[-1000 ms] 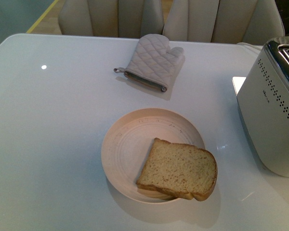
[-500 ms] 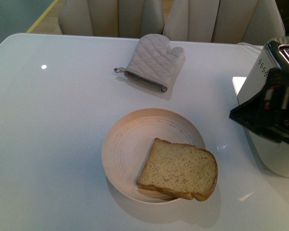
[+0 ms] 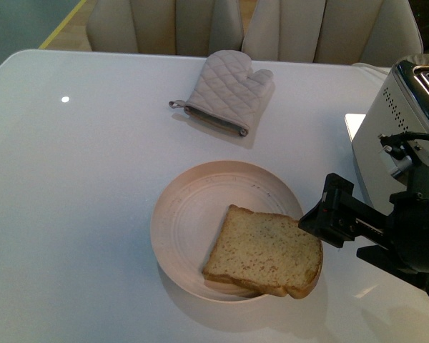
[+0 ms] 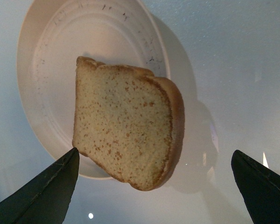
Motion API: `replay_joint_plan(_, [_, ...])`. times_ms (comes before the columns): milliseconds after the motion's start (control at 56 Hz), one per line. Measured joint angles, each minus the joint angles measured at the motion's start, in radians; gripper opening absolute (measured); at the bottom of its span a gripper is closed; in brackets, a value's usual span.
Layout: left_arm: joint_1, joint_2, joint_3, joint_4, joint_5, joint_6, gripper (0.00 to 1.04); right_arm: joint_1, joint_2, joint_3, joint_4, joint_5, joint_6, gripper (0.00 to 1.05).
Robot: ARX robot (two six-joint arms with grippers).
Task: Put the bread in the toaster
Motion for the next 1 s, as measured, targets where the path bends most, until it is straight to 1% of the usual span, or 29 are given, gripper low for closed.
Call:
replay_joint_plan(143, [0.0, 0.0, 0.0, 0.0, 0.0, 0.0, 0.97, 0.01, 0.071, 0.063, -0.008, -0.013, 0.042, 0.96])
replay_joint_plan(554, [0.0, 0.0, 0.0, 0.0, 0.0, 0.0, 0.97, 0.067, 0.223, 0.176, -0.016, -0.005, 0.172, 0.96])
replay_joint_plan(1000, [0.0, 0.0, 0.0, 0.0, 0.0, 0.0, 0.97, 0.081, 0.269, 0.216, -0.028, 0.006, 0.206, 0.96])
